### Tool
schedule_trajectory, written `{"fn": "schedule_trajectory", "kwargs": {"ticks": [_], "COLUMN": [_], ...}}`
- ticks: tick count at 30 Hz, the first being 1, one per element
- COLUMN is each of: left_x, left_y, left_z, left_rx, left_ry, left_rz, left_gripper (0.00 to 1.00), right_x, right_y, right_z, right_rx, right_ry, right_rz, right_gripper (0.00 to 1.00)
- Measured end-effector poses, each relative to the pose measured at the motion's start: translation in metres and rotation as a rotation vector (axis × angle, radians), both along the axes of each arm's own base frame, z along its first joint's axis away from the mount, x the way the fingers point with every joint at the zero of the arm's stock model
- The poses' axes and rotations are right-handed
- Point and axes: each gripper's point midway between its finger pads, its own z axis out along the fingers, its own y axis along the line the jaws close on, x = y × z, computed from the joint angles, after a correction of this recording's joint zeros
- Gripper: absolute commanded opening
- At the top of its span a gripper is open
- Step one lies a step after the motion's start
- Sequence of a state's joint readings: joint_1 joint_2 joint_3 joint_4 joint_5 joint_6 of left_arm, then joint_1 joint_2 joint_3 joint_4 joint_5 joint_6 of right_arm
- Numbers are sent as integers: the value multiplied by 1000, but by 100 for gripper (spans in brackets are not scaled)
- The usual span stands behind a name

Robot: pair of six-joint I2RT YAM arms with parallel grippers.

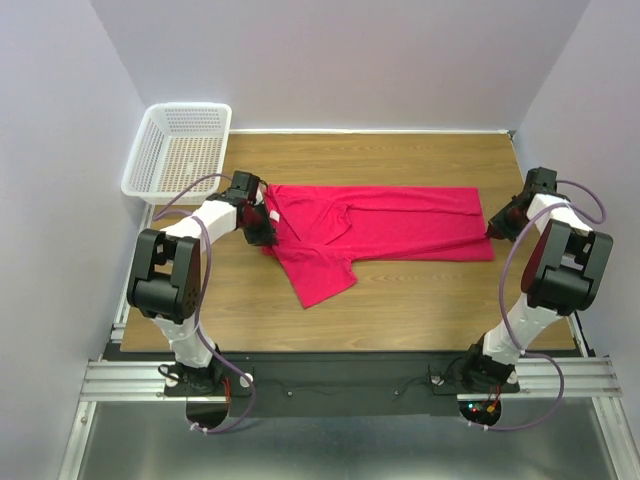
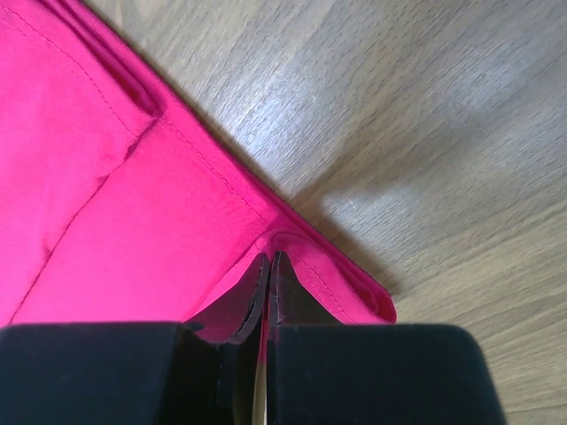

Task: Fold and stack the t-shirts
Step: Fold the tshirt

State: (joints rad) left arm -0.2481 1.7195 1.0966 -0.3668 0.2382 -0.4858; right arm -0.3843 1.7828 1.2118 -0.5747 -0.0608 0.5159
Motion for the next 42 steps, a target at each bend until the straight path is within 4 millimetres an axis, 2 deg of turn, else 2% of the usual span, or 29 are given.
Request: {"fn": "schedule_trajectory", "kwargs": {"ticks": [8, 12, 14, 15, 16, 18, 19, 21, 22, 24, 25, 26, 29, 31, 32, 33, 34, 35, 36, 38, 40, 42], "left_x": [18, 19, 20, 20, 19, 19, 18, 17, 17, 20, 22, 22, 24, 23, 17, 12, 4, -11, -19, -51, -76, -98], "left_y": [-4, -5, -5, -5, -4, -4, -5, -5, -5, -5, -4, -3, 0, 3, 4, 5, 3, -4, -9, -29, -43, -45], "left_z": [20, 20, 15, 11, 8, 2, -1, -2, -1, 4, 7, 14, 40, 63, 78, 87, 93, 96, 96, 86, 66, 39], "left_rx": [-19, -22, -22, -20, -19, -17, -18, -18, -19, -19, -16, -12, -9, -12, -20, -24, -28, -43, -51, -79, -92, -78], "left_ry": [-56, -55, -47, -37, -29, -14, -5, 0, -2, -18, -29, -46, -115, -181, -225, -250, -271, -284, -286, -257, -199, -119], "left_rz": [1, 0, 0, 1, 2, 1, 0, -6, -7, -9, -6, -4, 10, 21, 26, 30, 30, 19, 9, -42, -84, -93], "left_gripper": [0, 0, 2, 6, 15, 21, 24, 42, 57, 73, 85, 87, 89, 89, 88, 88, 87, 82, 80, 79, 78, 77], "right_x": [7, 9, 11, 11, 11, 10, 9, 11, 15, 21, 24, 26, 37, 40, 39, 35, 31, 25, 20, 4, -14, -32], "right_y": [-3, -4, -4, -4, -4, -4, -4, -2, 0, 1, 5, 9, 44, 76, 90, 117, 136, 155, 170, 215, 250, 279], "right_z": [7, 4, -1, -5, -10, -16, -18, -17, -13, -6, -1, 5, 38, 62, 72, 87, 95, 101, 103, 103, 93, 80], "right_rx": [-9, -8, -4, -1, 3, 8, 11, 15, 14, 2, -11, -18, -62, -90, -96, -98, -95, -85, -76, -20, 24, 64], "right_ry": [-23, -21, -10, -2, 7, 21, 27, 22, 9, -13, -29, -42, -122, -189, -216, -262, -291, -317, -328, -350, -336, -307], "right_rz": [0, 0, -1, 0, 0, 1, 6, 20, 36, 59, 83, 105, 222, 311, 345, 411, 457, 505, 542, 645, 726, 790], "right_gripper": [2, 6, 12, 14, 20, 28, 36, 48, 58, 67, 72, 73, 74, 74, 74, 74, 73, 72, 70, 65, 64, 63]}}
